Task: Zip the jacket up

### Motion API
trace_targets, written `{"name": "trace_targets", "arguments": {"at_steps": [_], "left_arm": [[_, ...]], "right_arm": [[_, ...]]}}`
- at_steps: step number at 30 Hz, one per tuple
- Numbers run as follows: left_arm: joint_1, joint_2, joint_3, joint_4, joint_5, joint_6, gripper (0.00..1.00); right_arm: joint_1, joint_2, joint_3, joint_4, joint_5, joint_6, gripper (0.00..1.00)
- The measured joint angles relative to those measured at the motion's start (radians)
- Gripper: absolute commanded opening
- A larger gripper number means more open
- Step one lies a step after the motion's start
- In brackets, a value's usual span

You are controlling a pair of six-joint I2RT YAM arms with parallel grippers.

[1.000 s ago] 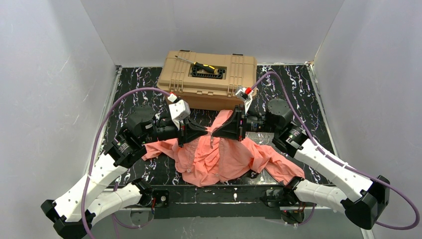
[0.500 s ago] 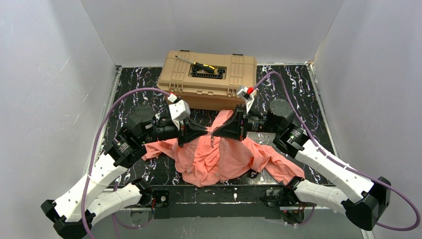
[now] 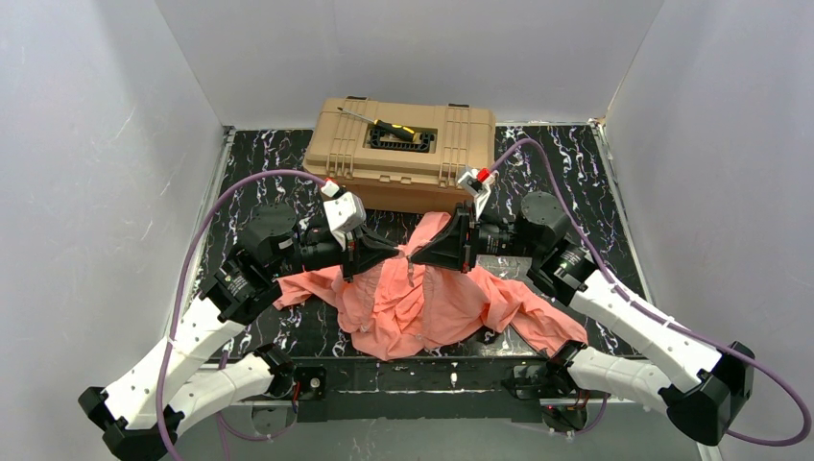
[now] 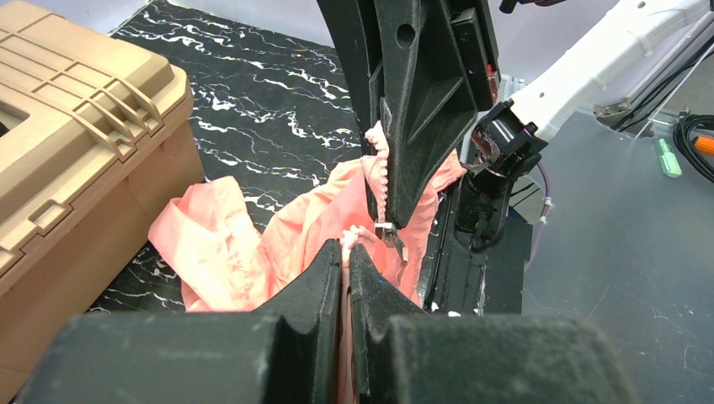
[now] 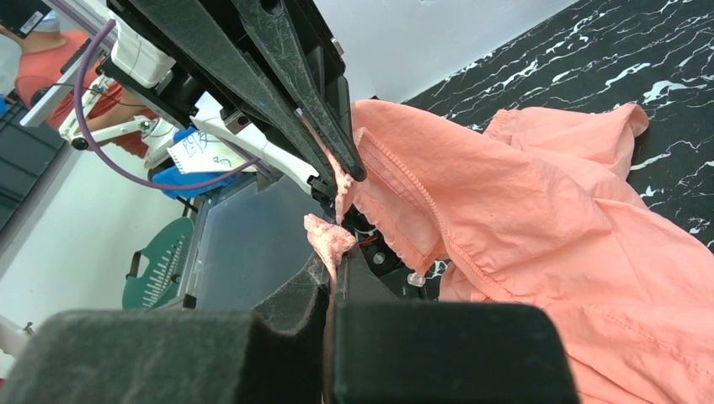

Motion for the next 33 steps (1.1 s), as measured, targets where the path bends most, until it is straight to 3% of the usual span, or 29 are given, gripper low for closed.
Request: {"name": "trace_targets", "arguments": {"at_steps": [33], "left_arm": [[0.0,0.001,0.0,0.0,0.05,0.037,0.0]], "right_arm": [[0.0,0.02,0.0,0.002,-0.003,0.007,0.01]]}}
